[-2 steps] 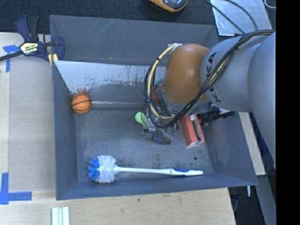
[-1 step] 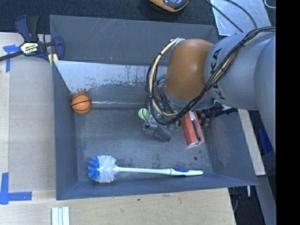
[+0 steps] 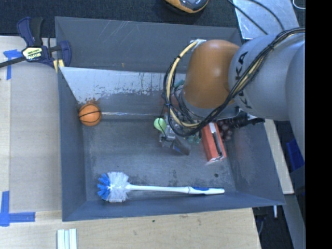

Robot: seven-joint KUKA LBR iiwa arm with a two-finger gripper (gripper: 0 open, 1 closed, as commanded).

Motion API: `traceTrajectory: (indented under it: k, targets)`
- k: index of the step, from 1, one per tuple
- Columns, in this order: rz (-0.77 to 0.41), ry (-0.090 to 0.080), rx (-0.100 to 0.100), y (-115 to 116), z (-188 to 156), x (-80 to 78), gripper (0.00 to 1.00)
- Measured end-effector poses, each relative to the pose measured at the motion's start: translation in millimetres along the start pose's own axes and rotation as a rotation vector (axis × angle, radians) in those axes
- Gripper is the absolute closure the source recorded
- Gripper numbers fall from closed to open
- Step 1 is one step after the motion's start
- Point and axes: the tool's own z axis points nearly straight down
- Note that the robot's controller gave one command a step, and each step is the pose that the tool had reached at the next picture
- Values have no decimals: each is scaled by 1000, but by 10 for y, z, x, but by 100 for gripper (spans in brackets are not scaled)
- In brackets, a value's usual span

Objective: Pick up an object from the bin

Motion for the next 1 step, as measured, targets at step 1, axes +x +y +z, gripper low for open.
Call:
traceTrajectory:
  k: [1]
  targets:
    - [-1, 1, 0, -1, -95, 2, 100]
